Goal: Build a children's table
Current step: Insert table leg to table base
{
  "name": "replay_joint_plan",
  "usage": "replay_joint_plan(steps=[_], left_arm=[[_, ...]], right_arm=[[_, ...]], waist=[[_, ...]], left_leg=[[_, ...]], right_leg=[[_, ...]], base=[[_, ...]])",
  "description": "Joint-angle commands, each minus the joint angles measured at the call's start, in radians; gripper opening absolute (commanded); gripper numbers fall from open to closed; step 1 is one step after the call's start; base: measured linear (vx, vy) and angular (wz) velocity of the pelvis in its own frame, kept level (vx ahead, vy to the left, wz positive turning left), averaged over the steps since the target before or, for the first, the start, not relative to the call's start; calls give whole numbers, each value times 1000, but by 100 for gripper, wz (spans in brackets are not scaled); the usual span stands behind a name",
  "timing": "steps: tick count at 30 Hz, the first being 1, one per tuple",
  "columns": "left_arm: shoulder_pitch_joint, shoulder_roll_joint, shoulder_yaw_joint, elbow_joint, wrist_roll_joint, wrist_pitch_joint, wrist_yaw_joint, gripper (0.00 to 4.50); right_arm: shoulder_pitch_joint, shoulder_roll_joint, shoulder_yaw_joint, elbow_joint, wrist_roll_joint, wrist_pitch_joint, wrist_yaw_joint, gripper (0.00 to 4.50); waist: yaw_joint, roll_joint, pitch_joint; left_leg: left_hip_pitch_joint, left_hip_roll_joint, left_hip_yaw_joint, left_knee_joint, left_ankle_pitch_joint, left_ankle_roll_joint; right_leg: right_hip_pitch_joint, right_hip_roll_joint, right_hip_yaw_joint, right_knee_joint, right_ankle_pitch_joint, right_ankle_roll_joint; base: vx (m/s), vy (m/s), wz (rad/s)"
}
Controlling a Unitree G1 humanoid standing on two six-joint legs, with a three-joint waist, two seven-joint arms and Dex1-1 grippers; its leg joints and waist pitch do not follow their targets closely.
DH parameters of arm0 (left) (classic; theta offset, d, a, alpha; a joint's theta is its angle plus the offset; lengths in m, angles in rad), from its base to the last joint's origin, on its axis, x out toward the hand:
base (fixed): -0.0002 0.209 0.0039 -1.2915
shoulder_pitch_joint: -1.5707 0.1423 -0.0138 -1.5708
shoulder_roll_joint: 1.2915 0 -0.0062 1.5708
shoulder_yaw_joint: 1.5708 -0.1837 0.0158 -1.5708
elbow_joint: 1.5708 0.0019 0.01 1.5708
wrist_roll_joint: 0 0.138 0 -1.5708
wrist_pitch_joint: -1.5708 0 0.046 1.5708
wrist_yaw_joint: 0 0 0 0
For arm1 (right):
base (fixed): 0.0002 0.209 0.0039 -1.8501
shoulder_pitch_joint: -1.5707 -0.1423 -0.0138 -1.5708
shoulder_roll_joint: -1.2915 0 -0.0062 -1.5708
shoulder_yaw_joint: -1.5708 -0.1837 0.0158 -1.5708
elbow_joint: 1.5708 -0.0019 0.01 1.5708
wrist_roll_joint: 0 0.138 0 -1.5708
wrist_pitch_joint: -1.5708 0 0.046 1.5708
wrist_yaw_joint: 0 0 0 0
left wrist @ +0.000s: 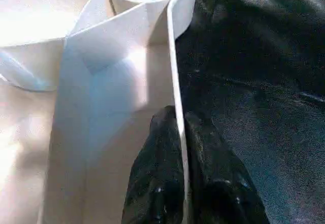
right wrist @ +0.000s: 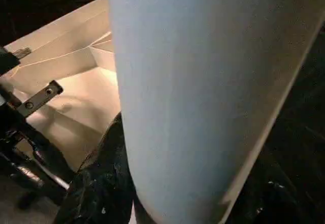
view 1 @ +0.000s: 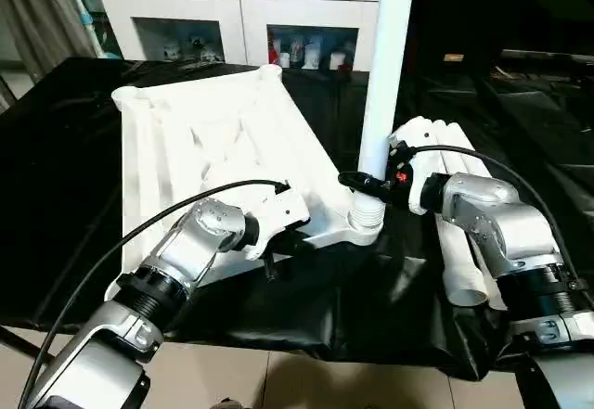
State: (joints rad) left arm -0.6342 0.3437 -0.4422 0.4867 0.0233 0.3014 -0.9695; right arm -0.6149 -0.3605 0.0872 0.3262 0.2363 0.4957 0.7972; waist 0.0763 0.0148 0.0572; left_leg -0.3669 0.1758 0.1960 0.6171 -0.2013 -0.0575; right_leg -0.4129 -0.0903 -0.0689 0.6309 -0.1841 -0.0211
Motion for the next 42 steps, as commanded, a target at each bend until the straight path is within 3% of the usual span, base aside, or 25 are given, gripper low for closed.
replay_joint_plan(steps=[1,3,9,14,18,24,28,30,34,35,37,38,39,40,42], left_arm=[[15,25,10,19,18,14,17,1],[25,27,20,1,7,20,13,1],[60,21,39,-21,-2,-20,21,0],[80,9,51,-36,-13,-42,33,0],[96,6,64,-48,-28,-68,31,0],[110,9,78,-59,-30,-85,29,0],[118,21,74,-59,-20,-89,21,0],[121,28,65,-52,-8,-96,10,0],[117,23,69,-39,-3,-100,21,0],[112,18,73,-33,-2,-99,28,0],[111,17,76,-30,-1,-99,29,0],[109,17,77,-28,0,-100,29,0],[108,17,76,-26,1,-101,29,0],[108,17,76,-25,2,-102,29,0],[104,23,69,-23,11,-106,25,0]], right_arm=[[-5,6,4,-3,15,8,13,184],[-5,3,15,-7,15,21,26,184],[6,9,18,7,14,32,30,184],[6,22,-2,50,19,20,22,184],[13,39,-21,94,21,-18,-1,184],[27,66,-73,159,46,-51,-32,184],[57,71,-83,188,38,-79,-33,183],[94,76,-100,181,53,-92,-32,183],[132,94,-134,173,77,-121,-48,183],[165,111,-153,165,88,-148,-64,183],[190,124,-161,159,89,-167,-77,183],[203,130,-161,157,88,-182,-84,183],[217,132,-152,151,79,-194,-89,183],[225,133,-145,147,72,-202,-92,183],[253,108,-55,100,0,-234,-85,183]], waist=[[1,-9,-71],[2,-15,-71],[1,-13,-72],[1,-11,-71],[-3,-4,-71],[-7,4,-74],[-11,9,-73],[-14,15,-72],[-15,13,-74],[-14,21,-74],[-14,22,-75],[-15,20,-75],[-15,25,-75],[-15,22,-76],[-15,24,-76]], left_leg=[[5,47,-26,-73,-144,40],[6,48,-26,-74,-146,41],[0,47,-26,-73,-113,50],[3,48,-25,-74,-134,46],[4,48,-26,-76,-153,36],[2,46,-26,-75,-144,50],[2,47,-27,-77,-164,50],[3,47,-28,-79,-183,47],[6,48,-27,-82,-196,45],[6,49,-28,-83,-194,44],[7,49,-29,-85,-193,44],[6,49,-28,-85,-186,47],[6,49,-29,-87,-189,47],[7,48,-28,-86,-185,49],[6,49,-29,-89,-185,51]], right_leg=[[64,-61,48,-78,-189,-219],[61,-61,49,-81,-215,-210],[62,-60,49,-75,-170,-212],[58,-62,50,-81,-211,-207],[57,-62,50,-84,-222,-202],[59,-60,48,-80,-177,-219],[59,-60,47,-85,-216,-210],[57,-60,47,-88,-232,-205],[58,-60,46,-94,-254,-195],[57,-61,47,-95,-255,-195],[58,-61,46,-95,-248,-195],[58,-60,45,-95,-233,-196],[58,-60,44,-95,-235,-196],[60,-61,44,-96,-229,-196],[60,-59,43,-98,-232,-190]], base=[[0,0,0],[0,0,0],[0,0,0],[0,0,0],[0,0,0],[0,0,0],[0,0,0],[0,0,0],[0,0,0],[0,0,0],[0,0,0],[0,0,0],[0,0,0],[0,0,0],[0,0,0]])
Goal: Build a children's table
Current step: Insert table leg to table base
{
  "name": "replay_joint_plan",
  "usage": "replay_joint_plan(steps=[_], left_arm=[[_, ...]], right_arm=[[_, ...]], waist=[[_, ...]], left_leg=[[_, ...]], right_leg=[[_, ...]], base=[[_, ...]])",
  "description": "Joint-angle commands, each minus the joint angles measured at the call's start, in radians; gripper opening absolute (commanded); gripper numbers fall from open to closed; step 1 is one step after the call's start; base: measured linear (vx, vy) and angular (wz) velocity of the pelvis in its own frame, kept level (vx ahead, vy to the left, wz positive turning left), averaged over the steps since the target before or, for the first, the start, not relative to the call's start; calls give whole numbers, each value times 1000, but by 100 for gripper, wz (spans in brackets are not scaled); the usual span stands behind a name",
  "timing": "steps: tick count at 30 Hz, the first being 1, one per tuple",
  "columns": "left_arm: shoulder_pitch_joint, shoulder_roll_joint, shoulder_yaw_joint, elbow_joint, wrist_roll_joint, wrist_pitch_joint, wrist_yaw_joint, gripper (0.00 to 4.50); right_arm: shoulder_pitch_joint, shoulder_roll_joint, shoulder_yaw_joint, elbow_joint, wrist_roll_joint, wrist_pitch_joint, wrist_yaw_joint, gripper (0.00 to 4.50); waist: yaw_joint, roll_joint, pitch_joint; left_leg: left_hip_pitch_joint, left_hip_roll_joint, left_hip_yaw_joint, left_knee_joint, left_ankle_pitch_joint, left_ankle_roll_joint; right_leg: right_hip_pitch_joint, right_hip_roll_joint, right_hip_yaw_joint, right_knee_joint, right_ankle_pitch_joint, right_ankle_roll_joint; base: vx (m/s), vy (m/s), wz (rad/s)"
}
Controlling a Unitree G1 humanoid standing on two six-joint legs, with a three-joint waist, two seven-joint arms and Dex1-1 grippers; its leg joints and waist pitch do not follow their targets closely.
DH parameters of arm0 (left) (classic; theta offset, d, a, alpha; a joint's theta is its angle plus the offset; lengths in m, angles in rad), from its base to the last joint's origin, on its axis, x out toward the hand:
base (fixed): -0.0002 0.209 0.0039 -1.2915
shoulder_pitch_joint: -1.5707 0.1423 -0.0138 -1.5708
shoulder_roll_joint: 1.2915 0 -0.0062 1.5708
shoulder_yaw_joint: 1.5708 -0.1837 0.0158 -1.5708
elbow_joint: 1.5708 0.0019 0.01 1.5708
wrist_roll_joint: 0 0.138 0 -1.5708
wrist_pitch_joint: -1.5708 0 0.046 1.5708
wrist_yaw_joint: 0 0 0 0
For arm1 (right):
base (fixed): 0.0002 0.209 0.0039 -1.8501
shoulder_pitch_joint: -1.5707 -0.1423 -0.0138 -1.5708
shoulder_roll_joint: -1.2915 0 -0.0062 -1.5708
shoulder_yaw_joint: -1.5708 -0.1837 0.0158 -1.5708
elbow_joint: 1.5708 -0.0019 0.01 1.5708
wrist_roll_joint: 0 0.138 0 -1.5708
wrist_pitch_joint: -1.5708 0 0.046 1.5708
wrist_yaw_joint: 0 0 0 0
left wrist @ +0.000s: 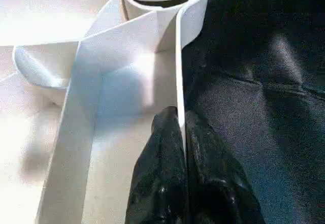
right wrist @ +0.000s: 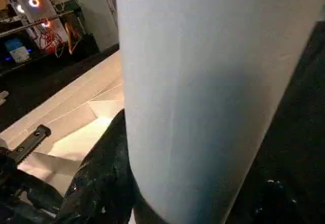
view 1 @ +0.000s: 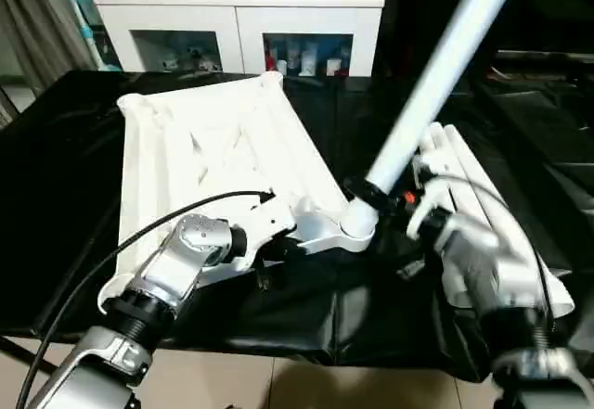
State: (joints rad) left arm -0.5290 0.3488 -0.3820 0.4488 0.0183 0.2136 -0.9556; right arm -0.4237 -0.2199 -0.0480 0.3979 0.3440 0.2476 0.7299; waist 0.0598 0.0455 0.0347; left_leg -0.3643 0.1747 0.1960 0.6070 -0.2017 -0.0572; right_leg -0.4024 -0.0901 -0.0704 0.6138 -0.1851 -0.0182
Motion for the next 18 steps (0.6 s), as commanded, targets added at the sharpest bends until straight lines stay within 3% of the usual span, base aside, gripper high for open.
replay_joint_plan(steps=[1,2,5,6,7,8,9,10,12,15,17,18], left_arm=[[-2,19,7,16,18,-19,10,0],[-3,22,5,17,21,-23,8,0],[-3,29,0,18,28,-28,3,0],[-2,32,-2,20,35,-32,3,0],[-2,33,-3,19,36,-32,2,0],[-1,35,-3,17,37,-32,1,0],[0,35,-4,16,37,-32,0,0],[2,36,-4,14,38,-31,0,0],[6,39,-5,10,40,-29,-1,0],[7,42,-6,12,42,-30,-1,0],[6,43,-6,16,43,-32,-2,0],[5,43,-7,18,43,-33,-4,0]], right_arm=[[63,-35,93,19,-115,17,-14,183],[64,-38,114,-1,-128,25,-6,183],[53,-49,155,-24,-155,41,14,183],[39,-60,190,-33,-173,56,36,183],[35,-63,199,-34,-177,60,44,183],[29,-66,212,-37,-182,65,56,183],[26,-67,218,-39,-185,68,63,183],[19,-70,228,-40,-185,83,74,183],[8,-89,263,-46,-184,125,107,183],[1,-100,280,-34,-192,151,121,183],[-12,-89,266,-3,-191,154,108,183],[-21,-82,256,19,-187,153,102,183]], waist=[[2,-5,-54],[1,-9,-53],[-1,-6,-49],[-4,-18,-49],[-2,-13,-50],[-4,-18,-49],[-3,-15,-48],[-4,-21,-48],[-3,-21,-48],[-3,-23,-48],[-5,-30,-47],[-4,-27,-45]], left_leg=[[5,49,-29,-78,-186,50],[3,48,-28,-79,-190,50],[6,48,-30,-83,-225,43],[5,48,-30,-85,-238,39],[5,49,-32,-85,-236,37],[6,50,-30,-85,-239,39],[6,50,-31,-86,-240,38],[8,51,-30,-87,-246,37],[8,51,-32,-88,-238,38],[8,52,-31,-89,-231,40],[10,52,-29,-89,-250,36],[12,52,-30,-90,-265,31]], right_leg=[[49,-59,43,-81,-234,-189],[51,-58,44,-83,-245,-180],[47,-60,44,-91,-313,-163],[48,-59,44,-93,-340,-151],[48,-61,45,-90,-338,-153],[46,-59,46,-93,-340,-152],[46,-60,46,-92,-343,-152],[45,-61,47,-94,-346,-152],[47,-60,48,-90,-338,-155],[47,-60,49,-88,-305,-164],[44,-62,49,-92,-334,-163],[42,-63,50,-94,-365,-160]], base=[[0,0,0],[0,0,0],[0,0,0],[0,0,0],[0,0,0],[0,0,0],[0,0,0],[0,0,0],[0,0,0],[0,0,0],[0,0,0],[0,0,0]])
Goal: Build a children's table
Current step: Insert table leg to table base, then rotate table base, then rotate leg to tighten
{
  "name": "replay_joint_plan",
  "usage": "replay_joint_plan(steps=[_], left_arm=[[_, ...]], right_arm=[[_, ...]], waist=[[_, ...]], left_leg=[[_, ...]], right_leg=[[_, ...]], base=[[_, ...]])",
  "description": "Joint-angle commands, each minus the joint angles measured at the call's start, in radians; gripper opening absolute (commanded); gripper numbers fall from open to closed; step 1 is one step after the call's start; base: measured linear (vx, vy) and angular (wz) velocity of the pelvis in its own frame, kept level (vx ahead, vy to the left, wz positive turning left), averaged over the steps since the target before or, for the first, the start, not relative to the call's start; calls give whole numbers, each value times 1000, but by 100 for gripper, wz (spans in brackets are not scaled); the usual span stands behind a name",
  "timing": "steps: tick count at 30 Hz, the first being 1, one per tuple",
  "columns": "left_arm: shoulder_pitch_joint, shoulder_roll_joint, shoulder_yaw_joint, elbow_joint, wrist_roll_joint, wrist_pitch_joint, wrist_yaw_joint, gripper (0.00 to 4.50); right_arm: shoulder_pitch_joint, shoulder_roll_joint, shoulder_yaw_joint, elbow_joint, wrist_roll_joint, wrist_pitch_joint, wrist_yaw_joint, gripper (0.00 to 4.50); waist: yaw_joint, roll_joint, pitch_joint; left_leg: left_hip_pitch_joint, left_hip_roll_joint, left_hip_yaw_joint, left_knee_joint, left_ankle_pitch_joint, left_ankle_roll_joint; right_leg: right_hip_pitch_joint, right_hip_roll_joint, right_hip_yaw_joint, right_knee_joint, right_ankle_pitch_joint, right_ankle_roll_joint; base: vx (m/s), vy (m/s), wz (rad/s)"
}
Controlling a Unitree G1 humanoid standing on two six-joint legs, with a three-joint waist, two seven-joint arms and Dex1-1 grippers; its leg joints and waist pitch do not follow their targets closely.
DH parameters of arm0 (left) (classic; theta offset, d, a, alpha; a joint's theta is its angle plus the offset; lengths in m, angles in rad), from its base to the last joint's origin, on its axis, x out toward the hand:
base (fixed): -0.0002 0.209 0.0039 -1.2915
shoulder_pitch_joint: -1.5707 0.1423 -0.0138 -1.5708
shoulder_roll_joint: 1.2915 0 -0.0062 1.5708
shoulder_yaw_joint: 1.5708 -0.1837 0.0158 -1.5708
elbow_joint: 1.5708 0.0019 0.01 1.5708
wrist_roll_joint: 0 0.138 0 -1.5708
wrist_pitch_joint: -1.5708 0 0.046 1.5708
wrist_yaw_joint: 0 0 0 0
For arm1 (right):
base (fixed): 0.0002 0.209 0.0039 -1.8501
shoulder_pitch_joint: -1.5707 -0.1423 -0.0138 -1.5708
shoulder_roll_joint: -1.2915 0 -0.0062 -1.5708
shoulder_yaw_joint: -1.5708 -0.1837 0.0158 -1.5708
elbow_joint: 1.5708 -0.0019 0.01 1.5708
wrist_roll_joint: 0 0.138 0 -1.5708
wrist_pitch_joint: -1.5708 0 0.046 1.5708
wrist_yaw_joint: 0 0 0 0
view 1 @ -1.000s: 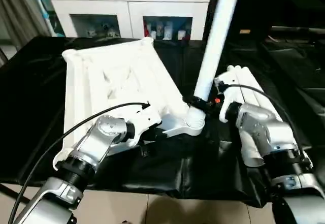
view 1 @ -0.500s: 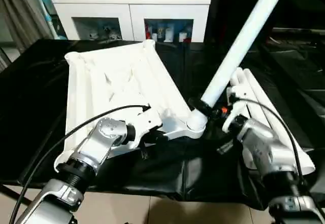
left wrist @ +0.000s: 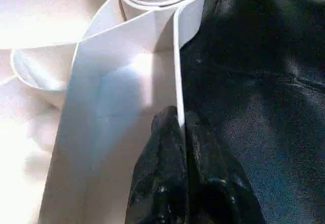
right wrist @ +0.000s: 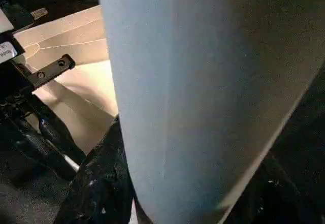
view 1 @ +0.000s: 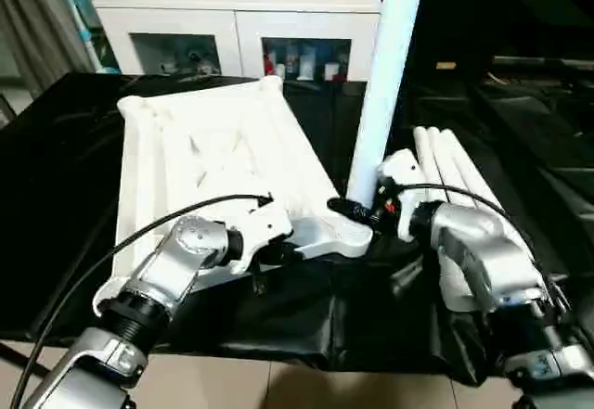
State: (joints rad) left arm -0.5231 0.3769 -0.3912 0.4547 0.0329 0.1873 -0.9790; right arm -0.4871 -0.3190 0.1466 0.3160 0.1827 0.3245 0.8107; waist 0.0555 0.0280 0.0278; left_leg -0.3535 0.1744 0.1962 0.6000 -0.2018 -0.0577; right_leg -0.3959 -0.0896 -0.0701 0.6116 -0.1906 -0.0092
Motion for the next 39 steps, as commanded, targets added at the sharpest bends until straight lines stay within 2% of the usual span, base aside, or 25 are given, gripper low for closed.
replay_joint_plan(steps=[1,5,8,12,15,18,21,23,25,27,29,30,31,32,33,34,35,36,37,38,39], left_arm=[[-1,16,3,13,28,-8,19,0],[-7,26,-7,19,23,-16,-20,0],[-13,39,-17,26,19,-37,-70,0],[-26,58,-16,53,8,-92,-125,0],[-29,83,-22,52,-4,-109,-182,0],[-34,97,-22,48,-7,-109,-209,0],[-45,101,-21,68,11,-114,-201,0],[-47,101,-20,74,15,-115,-195,0],[-52,91,-16,106,31,-113,-151,0],[-56,78,-8,126,34,-104,-119,0],[-60,53,7,146,36,-78,-64,0],[-64,20,19,164,41,-38,3,0],[-66,11,21,169,44,-29,19,0],[-69,-9,26,179,48,-4,58,0],[-73,-36,34,194,52,29,105,0],[-73,-36,34,194,52,29,105,0],[-88,-95,43,223,57,95,190,0],[-88,-95,43,223,57,95,190,0],[-97,-123,47,237,59,122,230,0],[-133,-214,67,280,54,195,339,0],[-134,-217,68,281,54,196,342,0]], right_arm=[[40,19,59,106,-25,75,20,183],[18,36,27,152,-8,77,11,183],[8,33,17,171,12,78,36,183],[2,9,30,186,16,53,109,183],[3,-19,63,188,4,22,197,183],[-1,-39,88,198,-15,5,237,183],[-9,-35,85,223,-29,-5,224,183],[-10,-32,83,229,-32,-6,217,183],[-19,-6,63,280,-56,-33,133,183],[-28,10,45,321,-64,-54,71,183],[-43,32,8,374,-63,-57,-27,183],[-55,54,-28,428,-63,-65,-129,183],[-59,59,-36,441,-63,-67,-153,183],[-64,69,-47,464,-64,-74,-197,183],[-71,79,-58,493,-66,-84,-246,183],[-71,79,-58,493,-66,-84,-246,183],[-93,105,-82,548,-63,-92,-349,183],[-93,105,-82,548,-63,-92,-349,183],[-104,118,-93,572,-61,-95,-396,183],[-141,154,-121,642,-55,-109,-516,183],[-142,156,-122,644,-55,-109,-520,183]], waist=[[-1,-9,-37],[-6,-12,-35],[-11,-12,-36],[-16,-13,-40],[-13,-8,-41],[-10,-9,-40],[-8,-11,-40],[-8,-10,-38],[-8,-10,-36],[-16,-9,-25],[-19,-9,-24],[-25,-7,-20],[-33,-2,-14],[-42,1,-9],[-49,9,-10],[-64,14,-8],[-65,24,-6],[-79,32,-2],[-71,36,0],[-60,38,4],[-58,35,8]], left_leg=[[2,52,-31,-84,-275,28],[8,53,-35,-88,-315,11],[5,53,-36,-90,-320,8],[4,55,-35,-91,-321,10],[6,58,-33,-91,-317,14],[6,59,-32,-91,-310,14],[6,58,-31,-91,-306,9],[7,58,-31,-92,-322,5],[8,58,-33,-93,-338,1],[18,55,-39,-96,-429,-23],[24,55,-42,-94,-451,-29],[28,53,-47,-95,-489,-35],[35,50,-53,-94,-535,-43],[50,46,-58,-89,-597,-43],[55,47,-62,-89,-625,-45],[39,51,-80,-104,-671,-45],[43,57,-85,-112,-720,-47],[47,68,-92,-131,-805,-57],[36,81,-92,-159,-862,-58],[27,86,-81,-183,-877,-65],[28,79,-68,-187,-873,-69]], right_leg=[[35,-64,49,-94,-376,-166],[31,-65,50,-102,-433,-145],[32,-63,50,-99,-409,-148],[34,-62,50,-93,-332,-174],[35,-62,51,-87,-276,-203],[36,-62,52,-83,-255,-216],[38,-63,52,-83,-251,-224],[36,-65,53,-87,-292,-216],[35,-65,52,-90,-324,-207],[20,-67,49,-109,-508,-157],[16,-71,49,-115,-566,-136],[13,-68,44,-122,-626,-113],[6,-67,34,-133,-694,-85],[0,-64,12,-153,-766,-45],[2,-63,1,-156,-764,-35],[30,-62,-27,-159,-717,-21],[34,-57,-39,-163,-692,-19],[45,-48,-52,-149,-577,-40],[69,-41,-48,-115,-491,-56],[73,-44,-28,-83,-462,-79],[63,-36,-31,-86,-502,-79]], base=[[0,0,0],[0,0,0],[0,0,0],[0,0,0],[0,0,0],[0,0,0],[0,0,0],[0,0,0],[0,0,0],[0,0,0],[0,0,0],[0,0,0],[-65,15,-6],[-75,33,-10],[-75,33,-10],[-59,59,-15],[-45,65,-8],[-45,65,-8],[0,0,0],[-82,-9,13],[-82,-9,13]])
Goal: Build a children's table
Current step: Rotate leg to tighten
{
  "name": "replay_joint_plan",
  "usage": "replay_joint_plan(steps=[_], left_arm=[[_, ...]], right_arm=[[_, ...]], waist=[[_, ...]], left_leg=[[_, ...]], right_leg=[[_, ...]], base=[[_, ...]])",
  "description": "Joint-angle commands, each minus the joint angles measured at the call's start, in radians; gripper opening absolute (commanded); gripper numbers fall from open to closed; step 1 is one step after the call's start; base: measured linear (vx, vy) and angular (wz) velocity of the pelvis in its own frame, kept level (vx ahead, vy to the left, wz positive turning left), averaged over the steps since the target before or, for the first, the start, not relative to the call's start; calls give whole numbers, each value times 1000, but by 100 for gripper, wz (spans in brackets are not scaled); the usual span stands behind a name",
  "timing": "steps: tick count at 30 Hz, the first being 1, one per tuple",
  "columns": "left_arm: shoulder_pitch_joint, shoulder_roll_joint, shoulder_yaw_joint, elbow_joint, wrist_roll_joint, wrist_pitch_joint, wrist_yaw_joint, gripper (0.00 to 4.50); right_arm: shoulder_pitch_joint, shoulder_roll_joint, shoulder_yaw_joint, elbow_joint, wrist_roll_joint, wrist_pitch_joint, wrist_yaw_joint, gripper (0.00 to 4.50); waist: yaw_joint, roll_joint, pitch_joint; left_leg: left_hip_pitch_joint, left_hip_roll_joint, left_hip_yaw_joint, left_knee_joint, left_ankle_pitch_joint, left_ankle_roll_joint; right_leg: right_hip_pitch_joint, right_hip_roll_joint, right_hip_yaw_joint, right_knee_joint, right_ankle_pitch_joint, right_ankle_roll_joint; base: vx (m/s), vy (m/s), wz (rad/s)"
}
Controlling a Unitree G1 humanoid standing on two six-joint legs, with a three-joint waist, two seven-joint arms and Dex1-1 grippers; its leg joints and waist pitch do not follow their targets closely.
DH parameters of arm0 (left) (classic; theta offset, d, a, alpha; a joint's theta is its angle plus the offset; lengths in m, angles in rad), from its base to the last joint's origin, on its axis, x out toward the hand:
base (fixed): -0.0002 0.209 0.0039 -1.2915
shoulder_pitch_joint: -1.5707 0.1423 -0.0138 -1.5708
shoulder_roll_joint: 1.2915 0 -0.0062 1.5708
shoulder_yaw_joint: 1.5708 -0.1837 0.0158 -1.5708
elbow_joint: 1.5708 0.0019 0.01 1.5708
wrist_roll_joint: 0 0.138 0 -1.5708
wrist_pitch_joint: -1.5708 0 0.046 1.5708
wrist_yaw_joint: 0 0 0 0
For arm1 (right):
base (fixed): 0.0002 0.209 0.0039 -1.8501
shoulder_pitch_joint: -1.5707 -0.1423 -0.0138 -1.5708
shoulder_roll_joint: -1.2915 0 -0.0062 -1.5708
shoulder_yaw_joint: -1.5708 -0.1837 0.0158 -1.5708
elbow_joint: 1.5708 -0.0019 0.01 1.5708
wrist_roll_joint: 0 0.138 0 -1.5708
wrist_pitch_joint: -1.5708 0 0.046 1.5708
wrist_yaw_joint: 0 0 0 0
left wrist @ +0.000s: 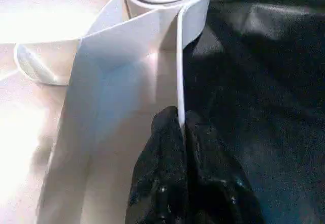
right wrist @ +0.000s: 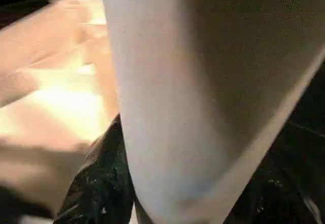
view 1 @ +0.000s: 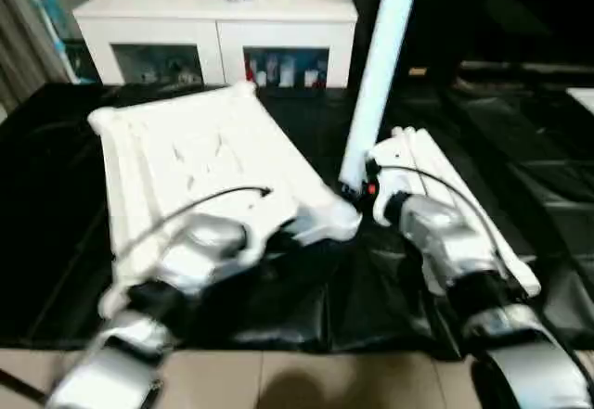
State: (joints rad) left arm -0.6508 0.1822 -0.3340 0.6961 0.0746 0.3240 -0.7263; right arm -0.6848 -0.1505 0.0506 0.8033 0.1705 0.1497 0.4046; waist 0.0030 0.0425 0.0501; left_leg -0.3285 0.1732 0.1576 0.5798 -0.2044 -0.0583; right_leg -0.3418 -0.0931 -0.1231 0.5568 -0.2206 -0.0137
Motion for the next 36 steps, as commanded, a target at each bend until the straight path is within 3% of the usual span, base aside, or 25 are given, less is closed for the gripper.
replay_joint_plan(steps=[1,2,3,4,5,6,7,8,9,10,11,12,13,14,15,17,19,23,24,28,30,31,33,35,36], left_arm=[[-21,-53,17,55,9,73,118,0],[-41,-86,17,76,13,82,153,0],[-54,-105,18,90,19,86,174,0],[-70,-125,20,108,21,86,190,0],[-90,-147,24,129,23,87,210,0],[-94,-152,25,133,23,87,215,0],[-100,-158,26,138,23,87,223,0],[-105,-157,26,140,24,88,226,0],[-105,-157,26,140,24,88,226,0],[-108,-158,28,142,25,91,230,0],[-107,-152,27,142,27,90,226,0],[-105,-144,28,142,34,90,225,0],[-105,-141,29,143,36,90,226,0],[-106,-138,30,145,41,91,229,0],[-106,-133,30,147,43,88,228,0],[-113,-127,32,164,47,76,227,0],[-119,-125,30,178,48,67,229,0],[-120,-122,31,182,47,60,224,0],[-119,-120,31,179,45,52,219,0],[-106,-102,24,153,43,27,187,0],[-98,-89,18,136,41,5,161,0],[-95,-84,16,131,40,-6,150,0],[-88,-73,13,116,37,-8,129,0],[-64,-35,-3,64,34,-43,60,0],[-51,-16,-9,39,32,-48,30,0]], right_arm=[[41,0,-37,181,-39,62,-152,183],[25,14,-46,205,-34,55,-189,183],[12,24,-53,226,-32,46,-213,183],[-2,34,-63,245,-25,43,-238,183],[-20,47,-70,269,-23,37,-268,183],[-24,49,-72,275,-22,36,-275,183],[-31,55,-76,284,-19,35,-288,183],[-42,64,-87,296,-10,39,-301,183],[-42,64,-87,296,-10,39,-301,183],[-49,67,-88,305,-9,36,-307,183],[-56,70,-87,313,-10,36,-307,183],[-69,75,-88,328,-17,28,-313,183],[-72,77,-89,333,-20,25,-314,183],[-77,79,-90,340,-24,21,-312,183],[-81,79,-89,344,-28,18,-310,183],[-97,83,-86,363,-42,2,-303,183],[-105,85,-73,373,-61,-22,-297,183],[-111,94,-79,372,-53,-40,-254,183],[-116,97,-90,371,-41,-53,-237,239],[-135,89,-117,345,-12,-93,-202,273],[-144,80,-114,339,-19,-101,-164,287],[-148,77,-111,338,-24,-104,-150,297],[-150,70,-109,328,-24,-111,-114,309],[-126,49,-74,258,-27,-121,4,309],[-108,35,-63,217,-26,-127,66,336]], waist=[[0,7,-14],[-23,-4,-4],[-31,16,-1],[12,62,-7],[100,63,-19],[91,26,-35],[76,-87,-59],[88,-65,-41],[109,-39,-49],[116,-24,-70],[104,-15,-68],[96,-11,-67],[87,-4,-73],[80,6,-76],[75,2,-72],[71,-5,-68],[70,-3,-68],[71,-9,-63],[74,-11,-63],[77,-12,-65],[76,-17,-74],[77,-13,-78],[72,-13,-76],[71,-18,-81],[70,-16,-82]], left_leg=[[54,51,-5,-127,-820,-64],[122,12,8,-31,-729,-34],[134,9,8,-6,-712,-43],[-69,84,1,-174,-860,-41],[-112,71,76,-230,-976,-100],[-72,78,61,-207,-859,-29],[80,35,28,2,-424,-43],[-49,15,-33,66,-80,55],[-93,22,-49,41,10,52],[-72,35,-42,-31,140,20],[-40,39,-39,-38,74,35],[-41,41,-39,-44,29,34],[-46,44,-39,-58,-41,32],[-43,53,-42,-65,-74,21],[-35,56,-39,-72,-133,11],[-35,56,-36,-82,-211,3],[-31,55,-29,-84,-228,-2],[-32,57,-20,-91,-224,3],[-31,57,-17,-91,-219,4],[-32,59,-15,-90,-183,12],[-39,55,-14,-78,-78,40],[-43,52,-11,-71,-24,66],[-44,49,-8,-65,-16,96],[-50,48,-9,-59,6,122],[-50,47,-8,-56,16,135]], right_leg=[[-37,-28,4,-92,-609,-51],[-93,-15,-81,-198,-793,29],[-92,-23,-123,-214,-799,56],[112,-16,-89,104,-509,26],[94,23,-47,161,-165,-34],[84,9,19,169,-206,-20],[-61,-107,101,-48,-811,56],[15,-192,168,-91,-868,-30],[61,-180,136,-59,-724,-48],[54,-80,80,-1,-268,-86],[22,-45,77,15,-29,-129],[24,-46,80,18,26,-154],[43,-54,76,14,54,-182],[43,-53,71,12,78,-192],[39,-51,72,5,62,-199],[41,-54,74,-6,-25,-199],[36,-58,78,-16,-78,-195],[36,-62,82,-26,-114,-181],[35,-65,85,-29,-125,-176],[36,-68,87,-27,-99,-184],[43,-61,86,-10,44,-191],[41,-59,83,-4,130,-198],[37,-56,81,3,222,-223],[44,-55,79,11,280,-226],[42,-53,78,13,308,-225]], base=[[-26,-36,21],[0,0,0],[0,0,0],[166,43,-20],[223,-5,-3],[223,-5,-3],[124,-165,10],[162,-126,-35],[162,-126,-35],[88,-7,-36],[0,0,0],[0,0,0],[0,0,0],[0,0,0],[0,0,0],[0,0,0],[0,0,0],[0,0,0],[0,0,0],[0,0,0],[0,0,0],[0,0,0],[0,0,0],[0,0,0],[0,0,0]])
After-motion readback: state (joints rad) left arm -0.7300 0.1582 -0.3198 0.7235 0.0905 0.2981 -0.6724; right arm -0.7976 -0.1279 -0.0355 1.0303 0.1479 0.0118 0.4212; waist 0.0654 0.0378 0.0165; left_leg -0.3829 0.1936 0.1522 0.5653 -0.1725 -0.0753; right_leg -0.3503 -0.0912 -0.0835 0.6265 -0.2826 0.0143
